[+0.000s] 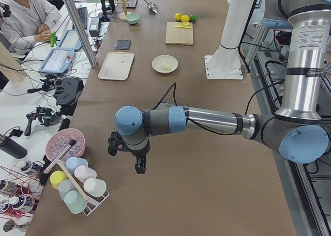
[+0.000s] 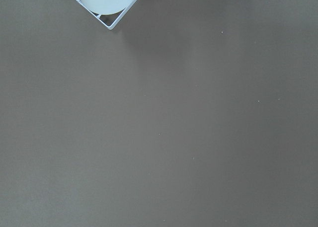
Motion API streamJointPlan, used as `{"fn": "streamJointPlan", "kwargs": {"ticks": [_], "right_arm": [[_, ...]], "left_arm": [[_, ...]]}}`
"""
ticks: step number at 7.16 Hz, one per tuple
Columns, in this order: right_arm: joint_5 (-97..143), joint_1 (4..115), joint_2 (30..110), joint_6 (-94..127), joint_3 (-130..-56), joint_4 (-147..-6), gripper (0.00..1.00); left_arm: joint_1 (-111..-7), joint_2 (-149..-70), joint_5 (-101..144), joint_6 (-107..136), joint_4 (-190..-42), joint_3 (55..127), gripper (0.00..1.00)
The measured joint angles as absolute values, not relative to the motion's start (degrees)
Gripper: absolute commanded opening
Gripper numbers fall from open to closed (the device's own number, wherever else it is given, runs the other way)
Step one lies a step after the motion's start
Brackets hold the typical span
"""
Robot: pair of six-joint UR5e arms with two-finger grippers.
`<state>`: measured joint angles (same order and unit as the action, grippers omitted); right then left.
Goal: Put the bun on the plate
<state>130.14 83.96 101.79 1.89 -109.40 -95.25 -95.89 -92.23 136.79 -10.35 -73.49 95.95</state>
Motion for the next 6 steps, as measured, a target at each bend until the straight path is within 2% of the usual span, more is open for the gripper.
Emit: {"fn": "streamJointPlan", "kwargs": {"ticks": [6], "right_arm": [[130.55,85.84,101.92,1.37,-108.28,-94.23,1.0]], "left_arm": [[-95.82,-91.53,136.54,-10.52,-79.38,96.81,0.98]]}}
